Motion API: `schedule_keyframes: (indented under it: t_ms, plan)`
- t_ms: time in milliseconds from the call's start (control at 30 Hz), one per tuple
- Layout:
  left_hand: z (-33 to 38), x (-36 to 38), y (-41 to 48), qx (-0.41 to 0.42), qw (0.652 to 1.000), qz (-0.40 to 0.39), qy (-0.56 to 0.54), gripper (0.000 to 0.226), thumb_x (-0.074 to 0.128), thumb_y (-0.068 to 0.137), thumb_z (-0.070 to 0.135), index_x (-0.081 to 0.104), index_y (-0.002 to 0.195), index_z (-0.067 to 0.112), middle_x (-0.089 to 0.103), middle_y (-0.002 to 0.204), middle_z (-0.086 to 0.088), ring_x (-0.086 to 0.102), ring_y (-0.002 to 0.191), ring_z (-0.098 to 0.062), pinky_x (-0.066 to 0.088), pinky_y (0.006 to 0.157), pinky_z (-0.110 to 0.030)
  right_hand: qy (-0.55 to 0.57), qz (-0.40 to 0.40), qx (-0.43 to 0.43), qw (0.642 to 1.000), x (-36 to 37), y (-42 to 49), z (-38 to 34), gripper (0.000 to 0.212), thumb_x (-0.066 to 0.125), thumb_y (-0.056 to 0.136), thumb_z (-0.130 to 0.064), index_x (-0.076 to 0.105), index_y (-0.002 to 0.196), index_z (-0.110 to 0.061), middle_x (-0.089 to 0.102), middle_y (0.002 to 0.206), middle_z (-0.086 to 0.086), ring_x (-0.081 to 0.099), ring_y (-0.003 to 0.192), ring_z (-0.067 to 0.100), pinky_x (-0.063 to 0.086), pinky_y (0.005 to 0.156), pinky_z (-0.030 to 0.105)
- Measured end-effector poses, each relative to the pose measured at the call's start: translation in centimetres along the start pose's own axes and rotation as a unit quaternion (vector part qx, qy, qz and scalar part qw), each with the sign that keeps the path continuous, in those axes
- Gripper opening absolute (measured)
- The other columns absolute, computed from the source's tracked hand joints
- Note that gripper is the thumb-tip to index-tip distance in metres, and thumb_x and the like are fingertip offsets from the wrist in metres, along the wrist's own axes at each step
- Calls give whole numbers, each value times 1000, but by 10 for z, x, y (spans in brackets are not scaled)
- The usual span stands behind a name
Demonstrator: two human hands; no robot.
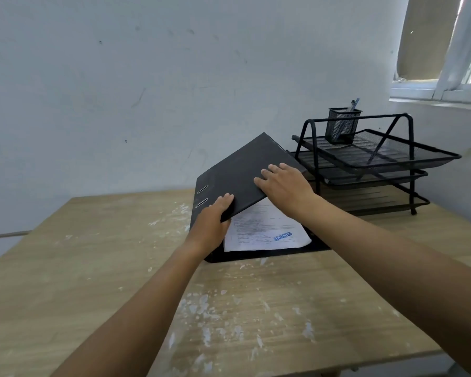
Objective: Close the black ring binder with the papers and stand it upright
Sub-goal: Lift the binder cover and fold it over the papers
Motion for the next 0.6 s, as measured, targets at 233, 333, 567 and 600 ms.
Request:
schedule_keyframes:
  t_ms: [233,333,567,600]
  plan:
    - [-29,-7,-10,-12,997,-47,67,76,34,87,-15,21,151,22,15,161,0,7,149,-18,12,121,-42,3,-17,13,1000,14,-6,-2,47,43,97,-8,34,143,-15,45,142,13,38,135,33,29,111,41]
    - [-29,-11,-11,-2,994,-56,92,76,32,87,-15,19,151,23,13,161,-1,6,150,-19,12,120,-46,25,-27,26,999,19,-11,-10,51,40,99,-9,27,148,-16,37,150,15,31,141,35,25,113,45]
    - [-33,-16,-28,27,980,-63,185,75,35,88,-12,18,151,26,16,161,2,9,149,-20,9,121,-47,103,-38,41,993,42,-36,-27,61,41,98,-3,17,152,-19,26,157,14,26,144,34,23,116,45]
    - [-33,-14,-28,34,979,-67,191,75,36,89,-11,19,151,26,17,161,3,9,149,-19,8,121,-46,114,-42,47,992,47,-40,-28,63,41,98,-2,16,153,-19,26,158,13,25,144,34,23,116,44]
Point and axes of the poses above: each hand's wrist, its own y-axis towards the middle knuckle, its own x-axis out of the palm, z = x × y, the point moved 1 cm from there along y, towards the middle knuckle
